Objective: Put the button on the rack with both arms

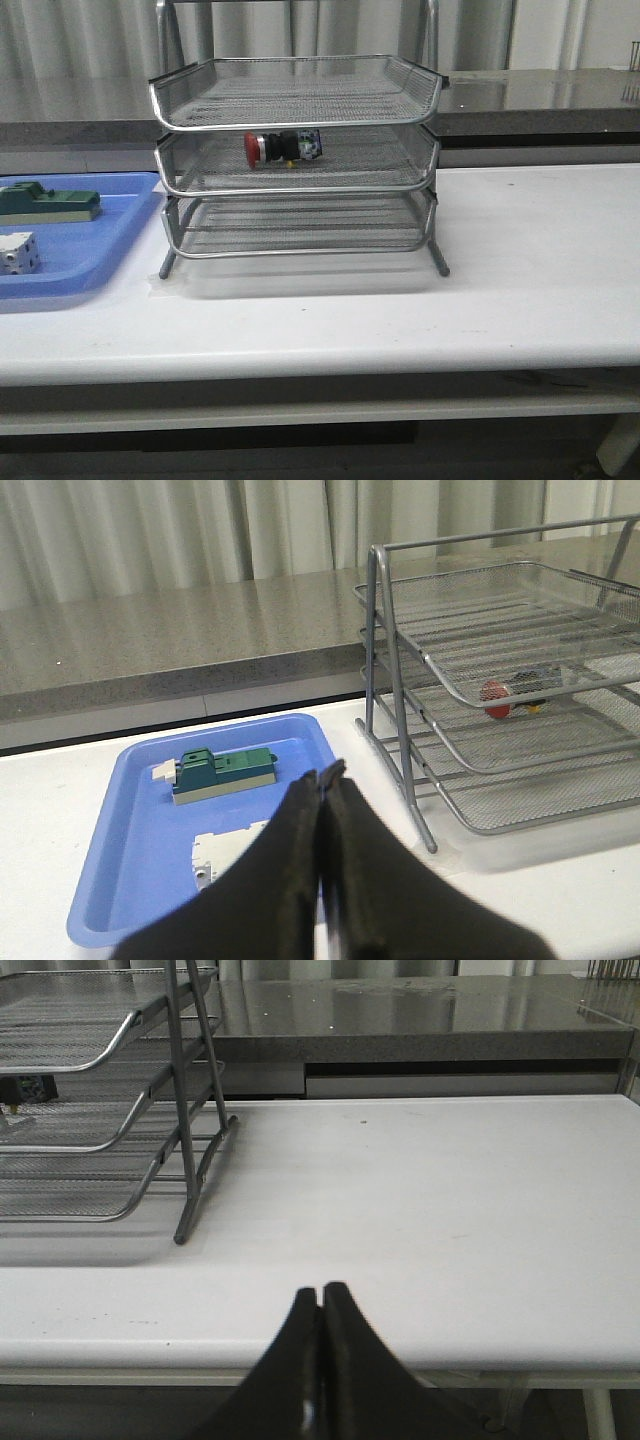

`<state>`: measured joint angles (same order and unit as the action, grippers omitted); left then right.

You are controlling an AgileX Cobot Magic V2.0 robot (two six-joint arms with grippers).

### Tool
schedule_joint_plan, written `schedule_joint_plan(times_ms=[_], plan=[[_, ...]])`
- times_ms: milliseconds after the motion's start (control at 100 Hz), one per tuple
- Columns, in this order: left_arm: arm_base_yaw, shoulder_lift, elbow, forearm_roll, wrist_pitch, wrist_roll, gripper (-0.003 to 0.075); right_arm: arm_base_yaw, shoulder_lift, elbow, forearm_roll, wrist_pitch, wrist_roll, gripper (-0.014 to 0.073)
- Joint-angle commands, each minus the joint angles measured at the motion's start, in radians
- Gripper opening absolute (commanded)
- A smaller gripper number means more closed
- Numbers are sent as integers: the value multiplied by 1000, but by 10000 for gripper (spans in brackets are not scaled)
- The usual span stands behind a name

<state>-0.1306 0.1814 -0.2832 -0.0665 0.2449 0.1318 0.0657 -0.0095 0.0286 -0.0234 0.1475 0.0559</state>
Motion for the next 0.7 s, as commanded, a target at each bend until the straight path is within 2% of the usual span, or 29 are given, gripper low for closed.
schedule_joint_plan(times_ms=[0,690], plan=[[3,10,-29,-9,-86,-10,-21,-6,-22,-20,-8,-84,1,-60],[3,10,-27,5,-86,-10,-21,-6,-22,-20,-8,-84,1,-60]])
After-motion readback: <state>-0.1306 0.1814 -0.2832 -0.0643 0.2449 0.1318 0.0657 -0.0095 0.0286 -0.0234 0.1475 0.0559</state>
